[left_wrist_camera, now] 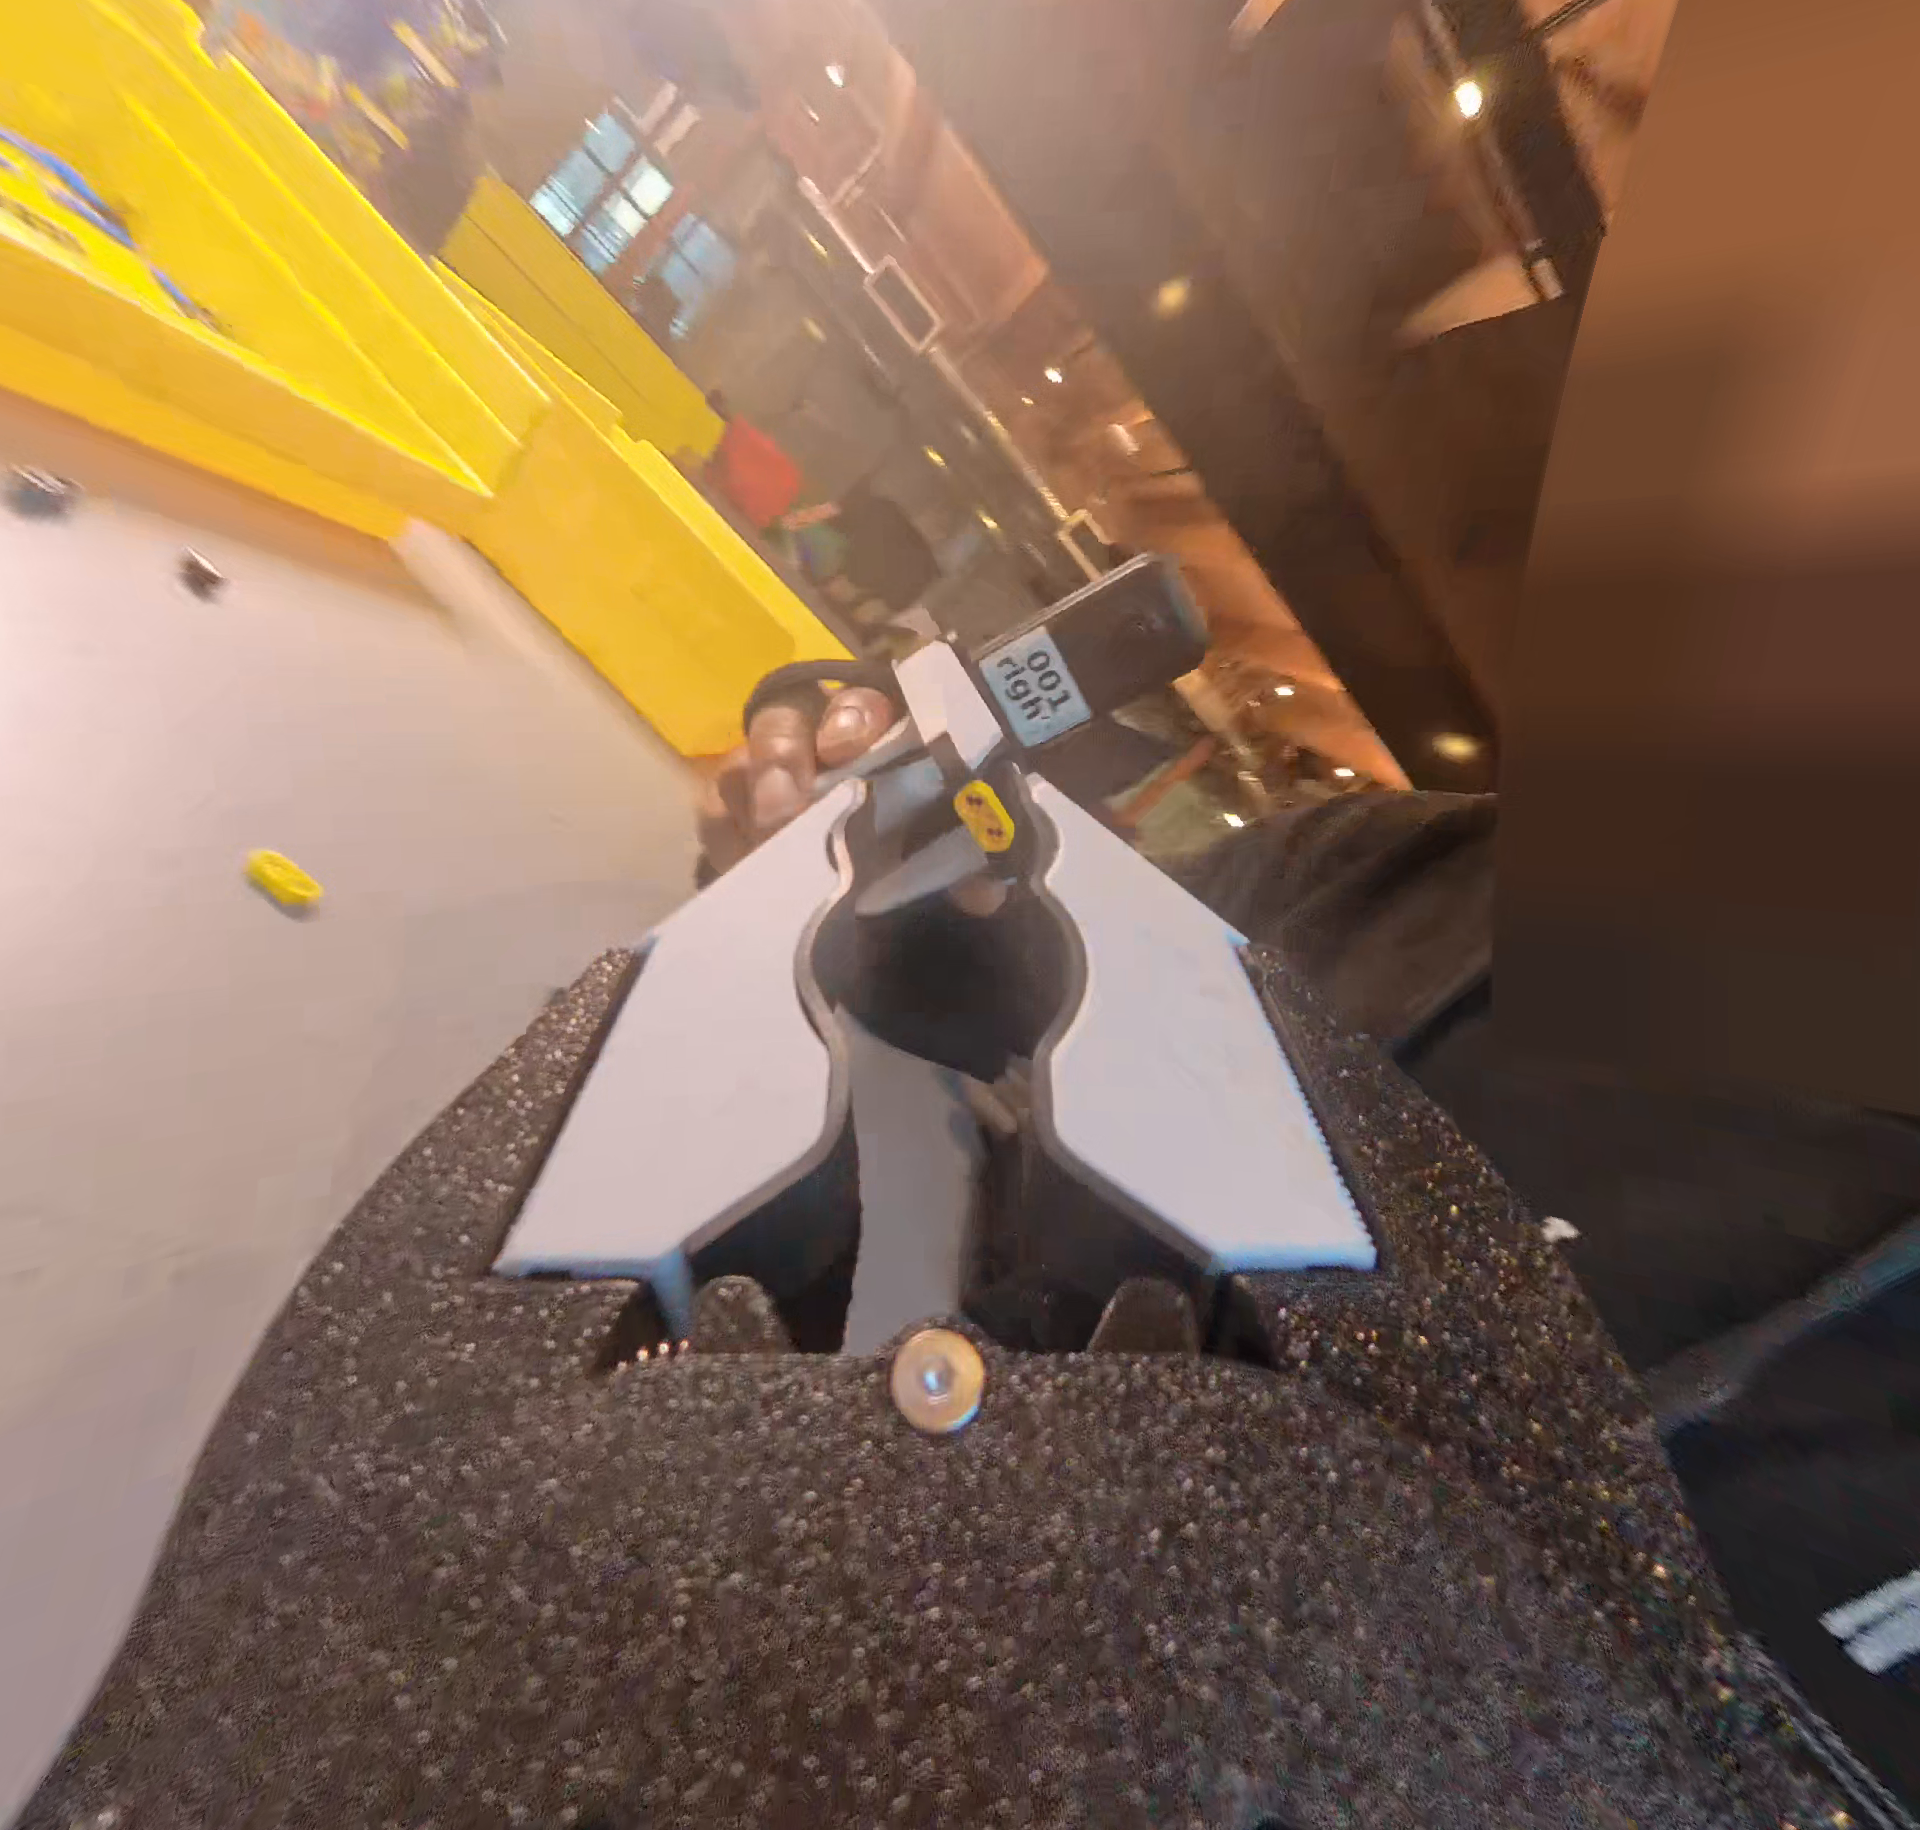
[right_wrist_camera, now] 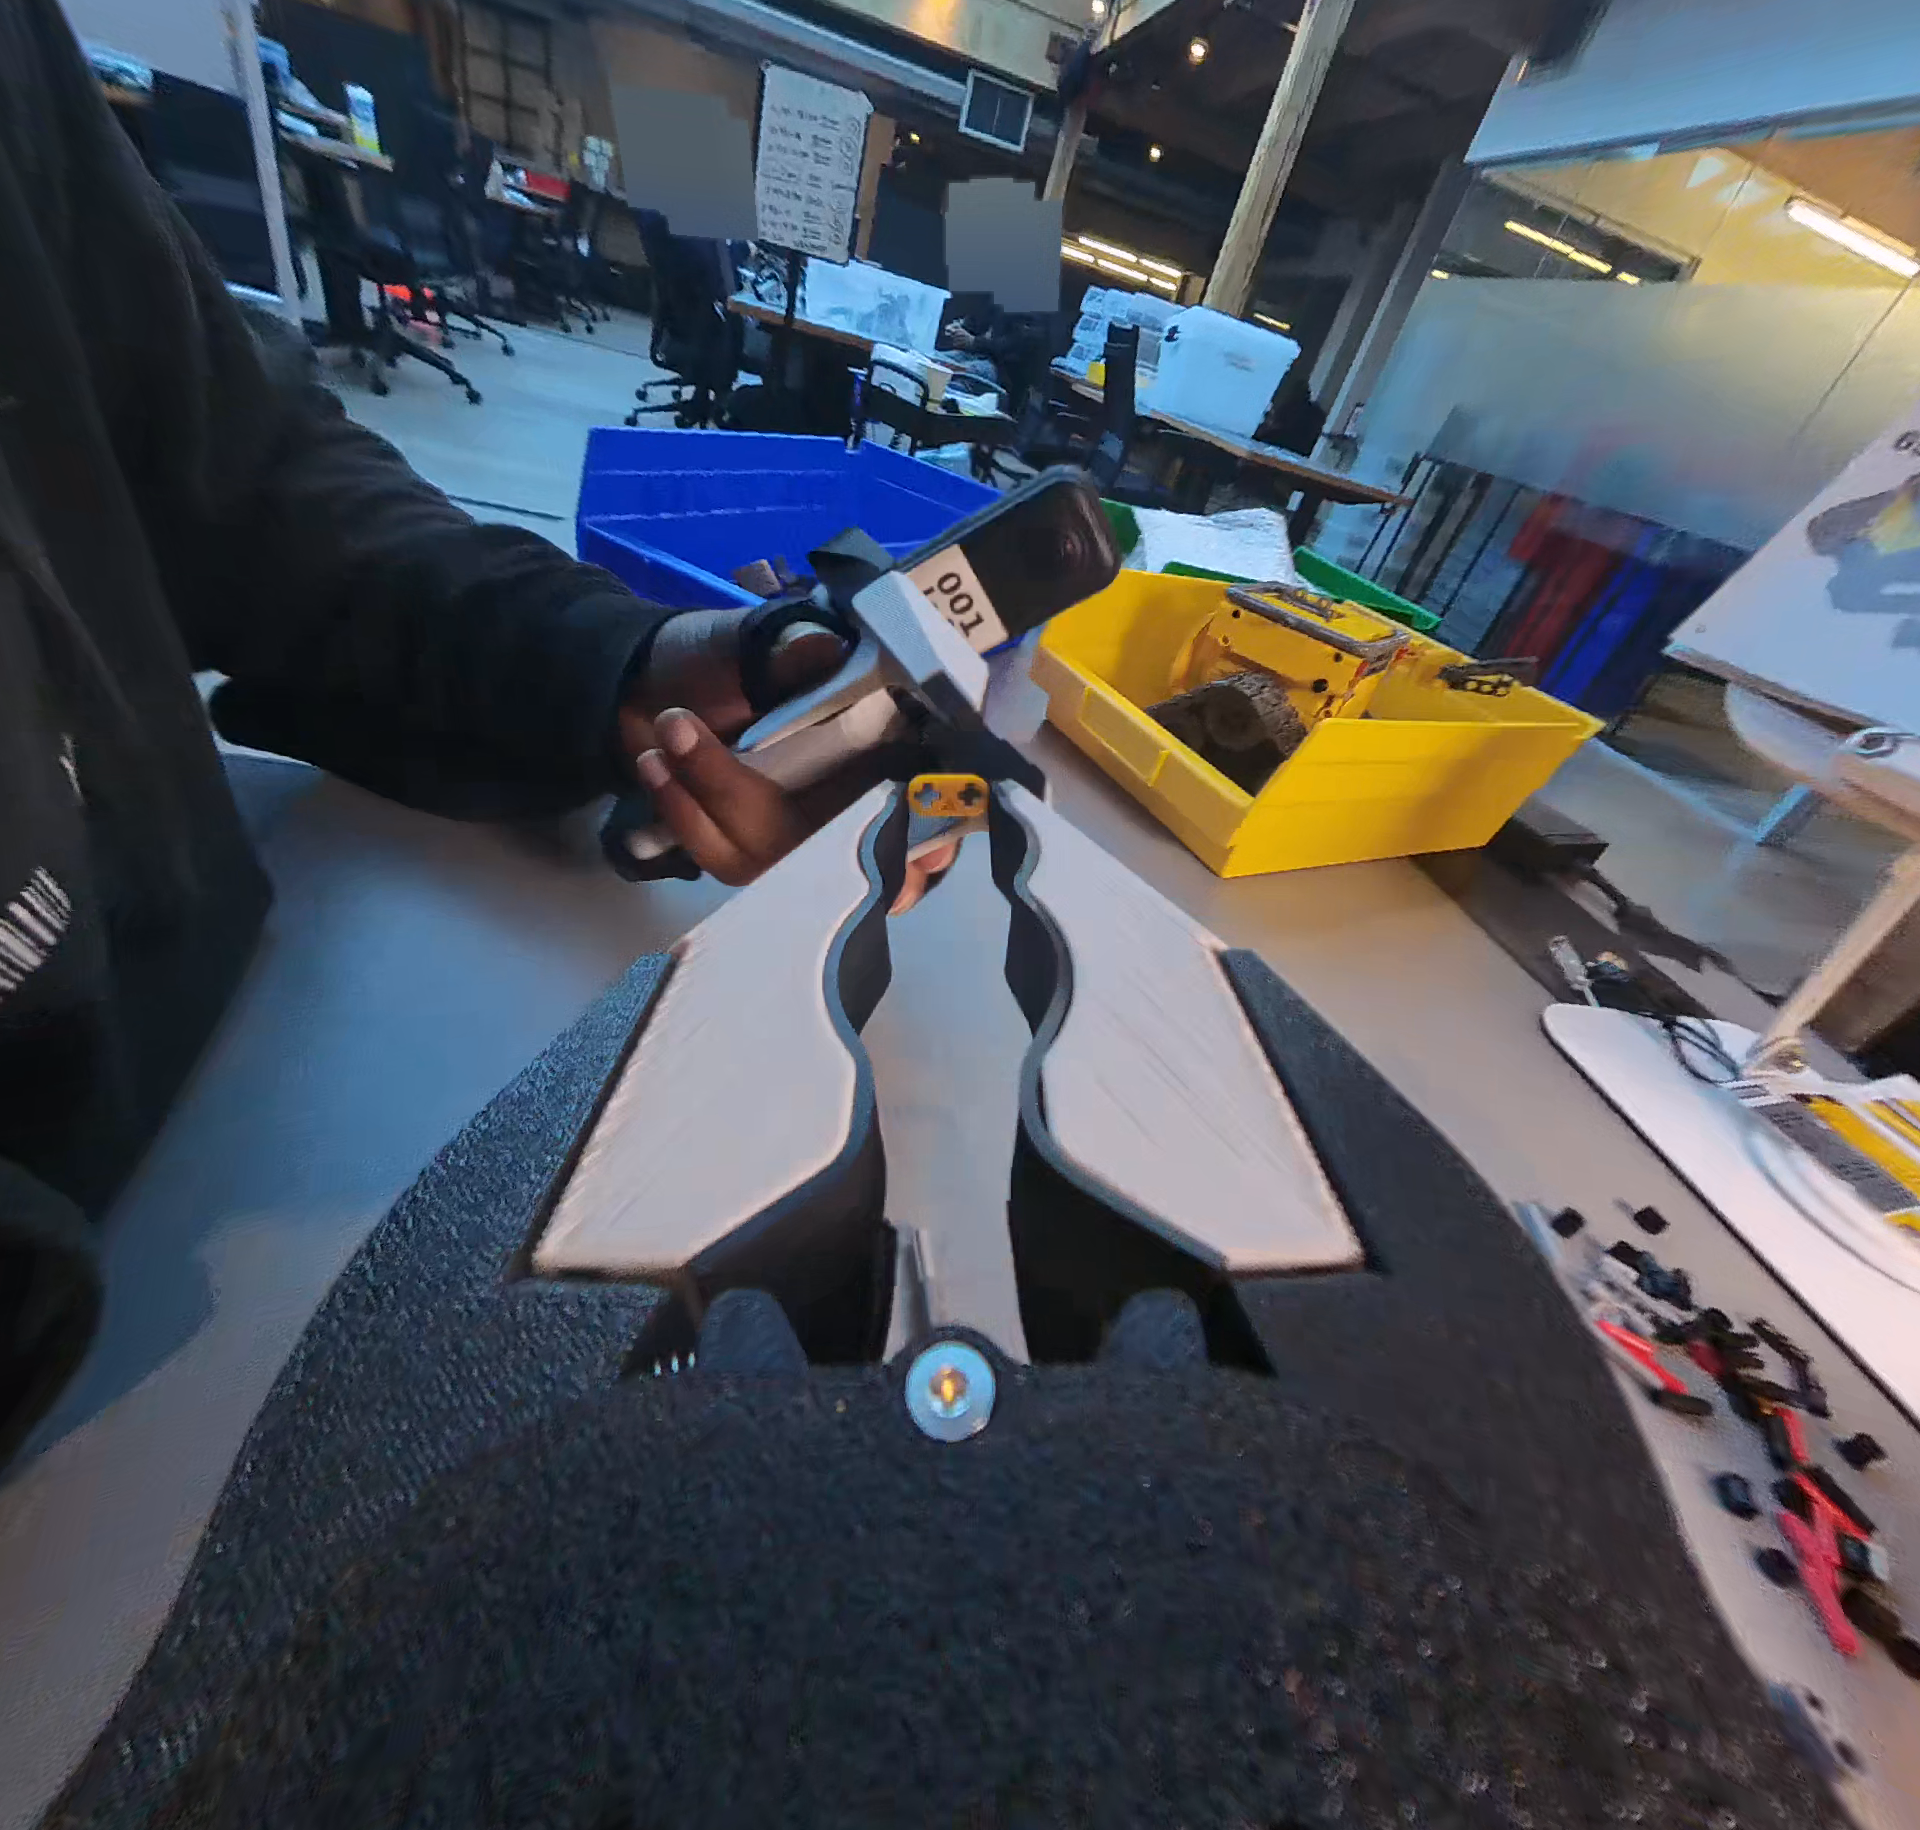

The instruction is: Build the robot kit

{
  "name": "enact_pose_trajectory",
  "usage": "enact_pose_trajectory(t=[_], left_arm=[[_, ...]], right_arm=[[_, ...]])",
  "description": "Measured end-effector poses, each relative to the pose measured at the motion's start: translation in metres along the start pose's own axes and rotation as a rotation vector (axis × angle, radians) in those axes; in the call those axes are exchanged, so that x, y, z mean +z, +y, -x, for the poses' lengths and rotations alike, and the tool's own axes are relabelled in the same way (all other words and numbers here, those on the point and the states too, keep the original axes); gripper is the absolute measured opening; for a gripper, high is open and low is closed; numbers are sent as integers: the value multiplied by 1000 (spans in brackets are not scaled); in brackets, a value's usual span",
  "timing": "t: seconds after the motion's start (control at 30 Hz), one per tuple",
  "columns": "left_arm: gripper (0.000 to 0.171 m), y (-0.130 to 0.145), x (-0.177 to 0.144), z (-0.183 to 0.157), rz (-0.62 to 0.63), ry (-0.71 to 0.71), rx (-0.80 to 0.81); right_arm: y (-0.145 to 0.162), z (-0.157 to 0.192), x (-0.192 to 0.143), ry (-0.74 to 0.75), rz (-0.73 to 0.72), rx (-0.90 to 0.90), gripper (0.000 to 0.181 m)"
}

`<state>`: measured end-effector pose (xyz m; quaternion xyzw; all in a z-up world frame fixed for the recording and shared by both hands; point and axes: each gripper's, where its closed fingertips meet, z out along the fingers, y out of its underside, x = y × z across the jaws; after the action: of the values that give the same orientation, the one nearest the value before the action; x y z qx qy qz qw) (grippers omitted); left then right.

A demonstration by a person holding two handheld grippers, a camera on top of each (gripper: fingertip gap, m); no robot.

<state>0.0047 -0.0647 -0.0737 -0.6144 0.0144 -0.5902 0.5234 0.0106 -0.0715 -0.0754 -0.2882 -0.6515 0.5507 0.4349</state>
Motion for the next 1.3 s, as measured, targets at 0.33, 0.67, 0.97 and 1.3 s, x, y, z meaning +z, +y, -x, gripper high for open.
enact_pose_trajectory(t=[0.33, 0.67, 0.97, 1.3], left_arm=[[8, 16, 9, -5, 49, 106, -153], [7, 25, 6, -1, 111, 107, -213], [6, 25, 6, 3, 95, 105, -249], [7, 25, 6, 1, 91, 108, -242]], right_arm=[[5, 0, 1, 63, 59, -187, 15], [13, 6, -2, 5, 116, -220, 13], [17, 6, 1, 28, 139, -256, 18], [16, 6, 1, 28, 132, -257, 15]])
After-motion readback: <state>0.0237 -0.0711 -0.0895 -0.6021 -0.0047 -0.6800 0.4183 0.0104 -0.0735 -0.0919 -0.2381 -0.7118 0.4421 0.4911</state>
